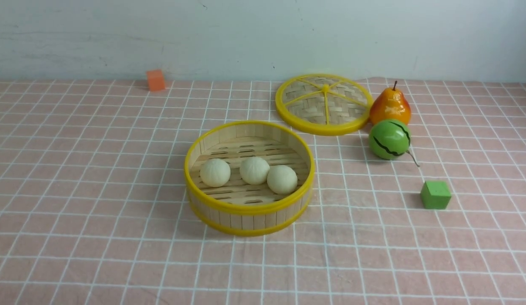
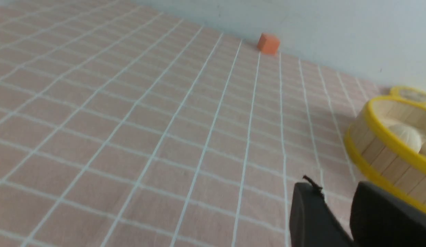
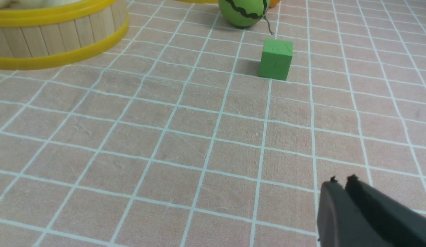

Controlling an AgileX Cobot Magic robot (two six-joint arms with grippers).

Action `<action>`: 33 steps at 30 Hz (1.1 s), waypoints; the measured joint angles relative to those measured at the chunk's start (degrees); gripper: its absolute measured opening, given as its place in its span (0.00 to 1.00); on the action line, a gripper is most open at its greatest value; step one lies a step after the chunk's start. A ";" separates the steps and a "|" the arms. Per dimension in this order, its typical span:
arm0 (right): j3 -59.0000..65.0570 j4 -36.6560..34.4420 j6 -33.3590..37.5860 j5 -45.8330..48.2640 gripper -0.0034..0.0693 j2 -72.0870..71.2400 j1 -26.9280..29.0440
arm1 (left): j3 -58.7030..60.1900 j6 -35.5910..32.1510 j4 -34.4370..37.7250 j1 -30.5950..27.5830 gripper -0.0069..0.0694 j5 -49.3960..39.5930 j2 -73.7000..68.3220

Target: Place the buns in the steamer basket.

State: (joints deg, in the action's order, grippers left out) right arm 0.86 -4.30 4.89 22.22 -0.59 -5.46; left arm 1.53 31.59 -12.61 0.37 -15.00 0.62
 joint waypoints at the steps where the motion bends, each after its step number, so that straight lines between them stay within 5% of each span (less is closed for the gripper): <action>1: 0.00 0.00 0.00 0.00 0.11 0.00 0.00 | 0.04 0.00 0.12 0.42 0.33 -1.79 0.00; 6: 0.00 0.12 0.00 0.00 0.12 0.00 0.00 | 0.29 -6.08 1.74 2.38 0.28 -7.59 0.00; 10: 0.00 0.12 0.00 0.00 0.13 0.00 0.00 | 0.29 -16.38 5.86 3.10 0.07 -7.85 0.00; 33: 0.00 0.12 0.00 0.00 0.16 0.00 0.00 | 0.29 -18.22 6.73 3.10 0.07 -7.58 0.00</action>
State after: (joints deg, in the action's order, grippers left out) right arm 0.86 -4.18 4.89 22.22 -0.59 -5.46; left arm 1.82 13.37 -5.88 3.47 -22.57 0.62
